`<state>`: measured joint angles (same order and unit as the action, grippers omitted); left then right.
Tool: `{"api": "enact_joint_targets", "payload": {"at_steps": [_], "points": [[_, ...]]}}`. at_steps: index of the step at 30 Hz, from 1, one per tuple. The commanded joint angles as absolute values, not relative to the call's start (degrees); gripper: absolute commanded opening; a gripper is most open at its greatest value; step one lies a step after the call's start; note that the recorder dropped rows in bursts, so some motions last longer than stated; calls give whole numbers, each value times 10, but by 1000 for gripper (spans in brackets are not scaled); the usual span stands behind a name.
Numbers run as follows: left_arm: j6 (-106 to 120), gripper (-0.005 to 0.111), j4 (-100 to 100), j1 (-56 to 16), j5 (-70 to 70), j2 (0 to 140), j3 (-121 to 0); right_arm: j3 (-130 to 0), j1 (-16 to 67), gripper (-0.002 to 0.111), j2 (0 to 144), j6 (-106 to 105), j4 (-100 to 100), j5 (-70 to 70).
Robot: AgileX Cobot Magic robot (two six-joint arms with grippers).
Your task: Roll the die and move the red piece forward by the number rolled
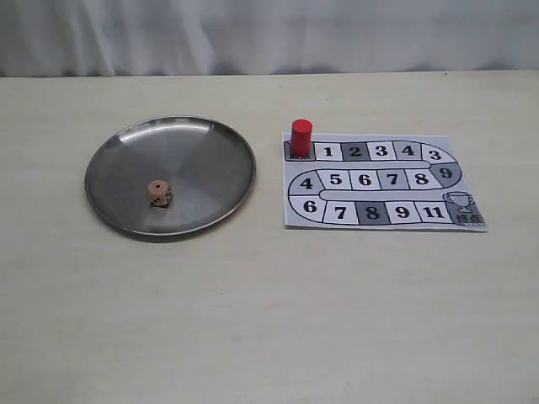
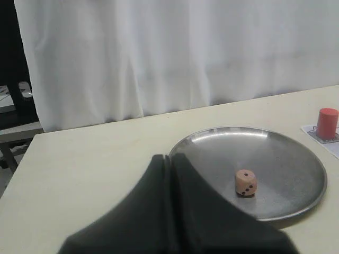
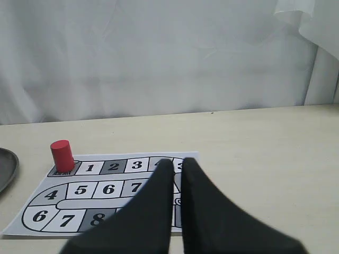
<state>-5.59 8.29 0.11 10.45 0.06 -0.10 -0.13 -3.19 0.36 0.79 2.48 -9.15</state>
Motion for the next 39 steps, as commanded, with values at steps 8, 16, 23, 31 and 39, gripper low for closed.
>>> {"api": "enact_joint_targets", "payload": {"at_steps": [8,16,23,31,39], "points": [[-56,0,83,0,99,0,0,0,-36,5,0,9,26,-92],[-56,0,83,0,99,0,0,0,-36,5,0,9,26,-92],[-56,0,83,0,99,0,0,0,-36,5,0,9,26,-92],[-56,0,83,0,99,0,0,0,-36,5,0,9,26,-87],[-56,0,83,0,99,0,0,0,-36,5,0,9,206,44]]}}
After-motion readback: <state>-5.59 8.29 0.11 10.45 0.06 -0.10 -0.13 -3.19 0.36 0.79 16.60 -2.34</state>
